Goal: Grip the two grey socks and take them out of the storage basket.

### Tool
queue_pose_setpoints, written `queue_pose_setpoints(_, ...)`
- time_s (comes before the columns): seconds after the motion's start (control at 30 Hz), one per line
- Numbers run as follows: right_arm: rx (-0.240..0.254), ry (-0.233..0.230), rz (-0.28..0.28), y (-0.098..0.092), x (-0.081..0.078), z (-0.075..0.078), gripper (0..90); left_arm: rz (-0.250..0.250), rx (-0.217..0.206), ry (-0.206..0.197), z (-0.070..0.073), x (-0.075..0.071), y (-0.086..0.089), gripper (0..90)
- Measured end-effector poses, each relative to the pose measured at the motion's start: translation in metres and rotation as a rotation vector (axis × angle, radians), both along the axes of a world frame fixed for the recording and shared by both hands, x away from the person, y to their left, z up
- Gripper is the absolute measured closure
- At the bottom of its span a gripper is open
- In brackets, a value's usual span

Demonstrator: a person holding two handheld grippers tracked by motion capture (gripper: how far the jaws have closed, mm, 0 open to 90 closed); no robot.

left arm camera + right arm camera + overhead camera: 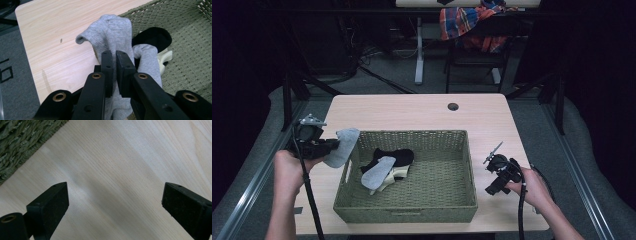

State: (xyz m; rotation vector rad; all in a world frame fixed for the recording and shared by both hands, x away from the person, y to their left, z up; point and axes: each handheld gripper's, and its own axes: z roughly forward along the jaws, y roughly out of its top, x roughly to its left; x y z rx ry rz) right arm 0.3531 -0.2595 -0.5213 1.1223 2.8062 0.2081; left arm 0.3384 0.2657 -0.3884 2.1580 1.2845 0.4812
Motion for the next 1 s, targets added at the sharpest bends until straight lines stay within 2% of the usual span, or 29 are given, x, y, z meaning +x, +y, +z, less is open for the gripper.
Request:
queue_pose_setpoints(0.63, -0.006, -0.009, -0.005, 0.000, -0.001, 0.000, 6.8, 0.087, -0.012, 0.030, -0.010, 0.003, 0.027, 85.4)
queue_pose_setpoints(1.0, -0.007, -0.010, -0.005, 0.000, -0.001, 0.001, 6.8, 0.130, -0.004, 0.062, -0.025, 0.008, 0.038, 85.4)
